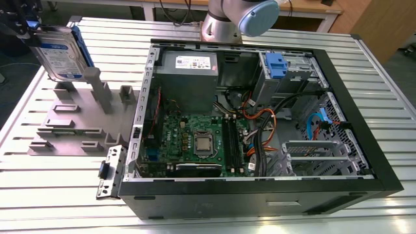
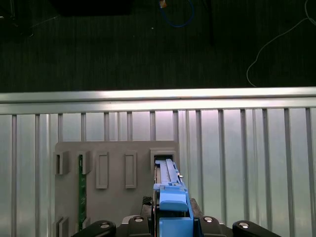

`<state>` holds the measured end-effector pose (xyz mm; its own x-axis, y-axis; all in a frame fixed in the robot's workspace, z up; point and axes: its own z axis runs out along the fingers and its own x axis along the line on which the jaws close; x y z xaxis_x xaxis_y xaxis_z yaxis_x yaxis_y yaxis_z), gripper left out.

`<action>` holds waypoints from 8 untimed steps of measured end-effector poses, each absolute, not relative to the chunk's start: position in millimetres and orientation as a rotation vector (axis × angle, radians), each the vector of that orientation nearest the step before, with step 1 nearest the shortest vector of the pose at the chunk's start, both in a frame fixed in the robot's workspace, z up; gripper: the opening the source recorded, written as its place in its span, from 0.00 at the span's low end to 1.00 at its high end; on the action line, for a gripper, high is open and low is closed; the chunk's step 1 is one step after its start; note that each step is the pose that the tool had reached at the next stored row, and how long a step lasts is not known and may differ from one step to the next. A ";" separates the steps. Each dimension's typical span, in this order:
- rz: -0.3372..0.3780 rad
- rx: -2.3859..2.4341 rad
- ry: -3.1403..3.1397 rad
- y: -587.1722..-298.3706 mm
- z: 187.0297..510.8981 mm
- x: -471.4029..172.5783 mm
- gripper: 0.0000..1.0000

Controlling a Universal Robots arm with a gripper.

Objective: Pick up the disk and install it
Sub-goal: 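Pick up the disk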

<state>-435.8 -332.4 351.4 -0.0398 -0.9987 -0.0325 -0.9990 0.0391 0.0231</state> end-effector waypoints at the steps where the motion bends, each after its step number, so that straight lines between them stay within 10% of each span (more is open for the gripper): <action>1: 0.061 -2.172 2.259 -332.4 351.7 -435.8 0.37; 8: 0.061 -2.172 2.259 -332.4 353.3 -435.8 0.37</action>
